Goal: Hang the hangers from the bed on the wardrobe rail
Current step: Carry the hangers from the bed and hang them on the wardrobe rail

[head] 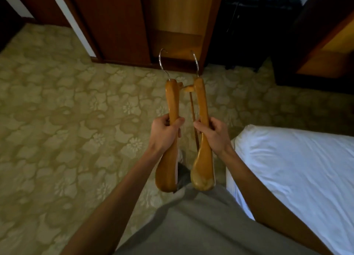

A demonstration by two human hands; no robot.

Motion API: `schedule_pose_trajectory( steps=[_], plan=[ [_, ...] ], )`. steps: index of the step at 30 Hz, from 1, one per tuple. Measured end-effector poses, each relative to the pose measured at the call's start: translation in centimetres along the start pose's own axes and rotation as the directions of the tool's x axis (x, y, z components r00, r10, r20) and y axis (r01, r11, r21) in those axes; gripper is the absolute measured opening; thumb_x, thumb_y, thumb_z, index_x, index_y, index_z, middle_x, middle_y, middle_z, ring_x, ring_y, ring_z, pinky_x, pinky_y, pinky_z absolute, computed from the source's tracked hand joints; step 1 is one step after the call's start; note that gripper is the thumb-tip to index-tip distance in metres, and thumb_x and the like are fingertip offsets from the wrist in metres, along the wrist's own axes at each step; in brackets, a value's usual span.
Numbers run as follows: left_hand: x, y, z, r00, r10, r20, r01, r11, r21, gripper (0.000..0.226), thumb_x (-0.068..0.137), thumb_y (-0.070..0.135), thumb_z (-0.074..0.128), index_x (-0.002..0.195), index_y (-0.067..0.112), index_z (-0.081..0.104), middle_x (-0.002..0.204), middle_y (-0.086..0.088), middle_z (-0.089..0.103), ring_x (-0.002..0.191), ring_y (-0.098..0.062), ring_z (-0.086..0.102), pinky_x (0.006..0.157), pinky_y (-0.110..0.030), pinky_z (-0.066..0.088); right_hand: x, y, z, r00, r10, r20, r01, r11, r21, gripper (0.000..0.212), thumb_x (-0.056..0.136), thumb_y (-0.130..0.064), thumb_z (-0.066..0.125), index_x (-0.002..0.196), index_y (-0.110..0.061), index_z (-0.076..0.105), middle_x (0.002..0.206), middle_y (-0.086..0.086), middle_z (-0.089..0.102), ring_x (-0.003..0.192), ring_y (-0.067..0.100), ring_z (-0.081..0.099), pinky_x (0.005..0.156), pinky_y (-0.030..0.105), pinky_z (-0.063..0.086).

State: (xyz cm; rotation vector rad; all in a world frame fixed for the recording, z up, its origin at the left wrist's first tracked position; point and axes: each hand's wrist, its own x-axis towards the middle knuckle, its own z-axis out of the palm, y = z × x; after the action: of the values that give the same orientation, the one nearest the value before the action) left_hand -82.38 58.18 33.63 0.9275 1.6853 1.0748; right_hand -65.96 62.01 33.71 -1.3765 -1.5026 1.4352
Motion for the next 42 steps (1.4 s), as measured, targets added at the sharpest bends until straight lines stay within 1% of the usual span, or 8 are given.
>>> schedule_pose_trajectory(
  steps=[7, 14, 19, 21, 26, 33, 38, 42],
  plan=[
    [17.4, 7.8, -2.7, 0.998, -0.053, -0.043, 0.054, 0.998, 0.033, 0.024, 0.093, 0.030, 0.067, 0.078, 0.011, 0.070, 0.061, -0.001, 0.067, 0.053, -0.014, 0.063, 0.056, -0.034, 0.054, 18.3, -6.2, 0.8, 1.000, 0.010, -0.019, -0.010, 0.999, 0.039, 0.006, 0.091, -0.025, 0.069, 0.087, -0.020, 0.069, 0.071, 0.000, 0.060, 0.062, 0.012, 0.055, 0.056, 0.018, 0.048],
    [32.5, 11.9, -5.2, 0.993, -0.038, -0.108, 0.040, 0.999, 0.014, 0.024, 0.093, 0.029, 0.067, 0.076, 0.012, 0.069, 0.059, 0.003, 0.066, 0.049, -0.008, 0.062, 0.050, -0.021, 0.049, 33.9, -10.8, 2.6, 0.999, -0.032, 0.021, 0.032, 0.999, 0.021, 0.015, 0.092, -0.026, 0.068, 0.091, -0.011, 0.068, 0.073, 0.006, 0.057, 0.062, 0.018, 0.053, 0.056, 0.022, 0.048],
    [44.5, 14.4, -8.3, 0.992, -0.031, -0.126, 0.032, 0.999, 0.010, 0.027, 0.093, 0.032, 0.067, 0.072, 0.014, 0.068, 0.058, 0.002, 0.066, 0.052, -0.012, 0.063, 0.054, -0.031, 0.054, 46.0, -13.4, 5.7, 0.999, -0.021, -0.036, 0.021, 1.000, 0.000, 0.016, 0.091, -0.030, 0.070, 0.092, -0.014, 0.070, 0.075, 0.005, 0.060, 0.067, 0.015, 0.057, 0.061, 0.022, 0.048],
    [49.4, 15.6, -9.6, 0.993, -0.006, -0.119, 0.008, 1.000, 0.011, 0.028, 0.093, 0.033, 0.067, 0.072, 0.014, 0.068, 0.059, 0.001, 0.067, 0.052, -0.012, 0.063, 0.055, -0.032, 0.054, 50.8, -14.7, 7.0, 0.999, -0.035, -0.038, 0.035, 0.999, 0.002, 0.012, 0.091, -0.028, 0.070, 0.090, -0.016, 0.069, 0.075, 0.000, 0.061, 0.070, 0.013, 0.058, 0.065, 0.021, 0.048],
    [61.4, 19.7, -13.3, 0.994, 0.085, -0.063, -0.083, 0.996, 0.033, 0.028, 0.094, 0.026, 0.067, 0.078, 0.004, 0.068, 0.060, -0.004, 0.065, 0.049, -0.008, 0.057, 0.048, -0.018, 0.044, 62.7, -19.1, 9.9, 0.993, -0.092, -0.072, 0.095, 0.995, 0.040, 0.010, 0.093, -0.018, 0.068, 0.083, -0.014, 0.067, 0.067, -0.003, 0.059, 0.065, 0.011, 0.056, 0.063, 0.018, 0.046],
    [75.2, 25.8, -16.2, 0.995, 0.100, -0.001, -0.100, 0.995, 0.023, 0.026, 0.093, 0.024, 0.068, 0.073, 0.008, 0.068, 0.060, -0.004, 0.065, 0.052, -0.012, 0.061, 0.053, -0.027, 0.049, 75.6, -24.4, 11.5, 0.991, -0.077, -0.111, 0.086, 0.993, 0.080, 0.011, 0.094, -0.020, 0.066, 0.084, -0.015, 0.066, 0.069, -0.003, 0.059, 0.068, 0.010, 0.057, 0.067, 0.016, 0.046],
    [83.2, 29.7, -16.4, 0.993, 0.120, 0.018, -0.120, 0.993, -0.012, 0.025, 0.095, 0.025, 0.067, 0.088, 0.002, 0.074, 0.076, -0.014, 0.073, 0.067, -0.022, 0.072, 0.067, -0.042, 0.059, 83.2, -27.4, 11.0, 0.987, -0.112, -0.117, 0.120, 0.991, 0.064, 0.015, 0.094, -0.021, 0.066, 0.088, -0.008, 0.067, 0.070, 0.001, 0.058, 0.068, 0.016, 0.055, 0.067, 0.028, 0.046],
    [89.1, 33.8, -16.2, 0.983, 0.180, 0.035, -0.179, 0.983, -0.030, 0.026, 0.098, 0.028, 0.064, 0.090, 0.006, 0.075, 0.078, -0.008, 0.075, 0.071, -0.022, 0.073, 0.065, -0.035, 0.062, 89.4, -30.7, 10.0, 0.981, -0.116, -0.156, 0.127, 0.990, 0.057, 0.016, 0.095, -0.024, 0.065, 0.079, -0.018, 0.066, 0.070, -0.002, 0.059, 0.069, 0.011, 0.057, 0.065, 0.018, 0.047]
  ],
)
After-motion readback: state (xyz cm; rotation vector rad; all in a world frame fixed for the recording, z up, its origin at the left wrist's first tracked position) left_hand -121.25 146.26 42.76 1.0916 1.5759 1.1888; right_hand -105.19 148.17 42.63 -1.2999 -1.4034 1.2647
